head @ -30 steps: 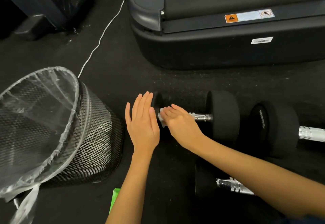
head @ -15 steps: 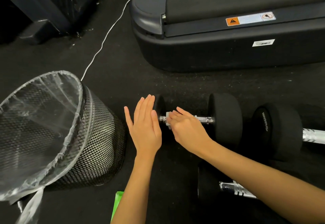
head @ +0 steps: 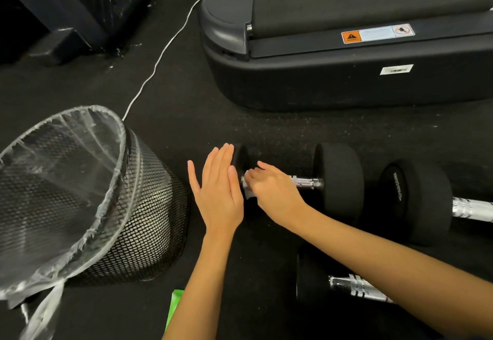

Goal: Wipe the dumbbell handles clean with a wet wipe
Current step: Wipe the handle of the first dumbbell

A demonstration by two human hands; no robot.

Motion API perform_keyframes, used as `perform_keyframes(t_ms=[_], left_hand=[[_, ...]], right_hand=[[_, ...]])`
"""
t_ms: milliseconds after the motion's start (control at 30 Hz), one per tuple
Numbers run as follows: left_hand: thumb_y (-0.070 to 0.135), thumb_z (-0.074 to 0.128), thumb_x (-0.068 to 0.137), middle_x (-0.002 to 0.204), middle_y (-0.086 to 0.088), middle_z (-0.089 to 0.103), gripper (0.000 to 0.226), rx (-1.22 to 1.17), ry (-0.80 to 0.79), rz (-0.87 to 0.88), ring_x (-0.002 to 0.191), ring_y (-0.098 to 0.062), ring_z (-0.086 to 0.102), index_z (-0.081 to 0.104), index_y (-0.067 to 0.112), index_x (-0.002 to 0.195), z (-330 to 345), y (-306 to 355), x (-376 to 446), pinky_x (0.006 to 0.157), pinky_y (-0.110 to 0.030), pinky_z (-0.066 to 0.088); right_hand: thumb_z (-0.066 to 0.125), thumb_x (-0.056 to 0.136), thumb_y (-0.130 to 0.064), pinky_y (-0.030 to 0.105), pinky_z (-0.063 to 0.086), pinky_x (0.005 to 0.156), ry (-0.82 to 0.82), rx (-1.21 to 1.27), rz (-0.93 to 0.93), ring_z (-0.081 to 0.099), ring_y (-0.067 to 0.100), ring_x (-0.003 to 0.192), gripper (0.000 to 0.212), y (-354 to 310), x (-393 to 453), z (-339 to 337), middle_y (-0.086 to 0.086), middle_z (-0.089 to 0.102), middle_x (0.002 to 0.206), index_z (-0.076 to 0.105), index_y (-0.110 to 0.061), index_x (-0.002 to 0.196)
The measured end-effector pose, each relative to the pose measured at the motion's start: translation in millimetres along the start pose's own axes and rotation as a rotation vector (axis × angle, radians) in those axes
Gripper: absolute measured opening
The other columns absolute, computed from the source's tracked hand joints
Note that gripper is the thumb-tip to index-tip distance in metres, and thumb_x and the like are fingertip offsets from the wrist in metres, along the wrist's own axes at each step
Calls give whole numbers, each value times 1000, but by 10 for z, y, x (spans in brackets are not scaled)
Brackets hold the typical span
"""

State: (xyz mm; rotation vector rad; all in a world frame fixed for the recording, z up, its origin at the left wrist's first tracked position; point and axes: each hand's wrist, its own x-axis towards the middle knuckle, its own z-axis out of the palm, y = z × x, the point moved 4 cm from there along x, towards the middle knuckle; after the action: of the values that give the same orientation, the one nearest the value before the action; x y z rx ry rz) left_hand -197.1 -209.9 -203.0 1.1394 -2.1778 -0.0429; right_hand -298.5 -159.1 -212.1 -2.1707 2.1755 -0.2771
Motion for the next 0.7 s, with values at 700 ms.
perform_keyframes(t_ms=[700], left_hand=[[26,29,104,142,5,57,44,0,1,-12,139,-12,43,56,17,139,6,4,-14,124,-43,5]], right_hand=[[53,92,-17,33,-2,119,-66,-74,96,63,15,105,28,47,-68,-160,1,70,105,63,-13,118]])
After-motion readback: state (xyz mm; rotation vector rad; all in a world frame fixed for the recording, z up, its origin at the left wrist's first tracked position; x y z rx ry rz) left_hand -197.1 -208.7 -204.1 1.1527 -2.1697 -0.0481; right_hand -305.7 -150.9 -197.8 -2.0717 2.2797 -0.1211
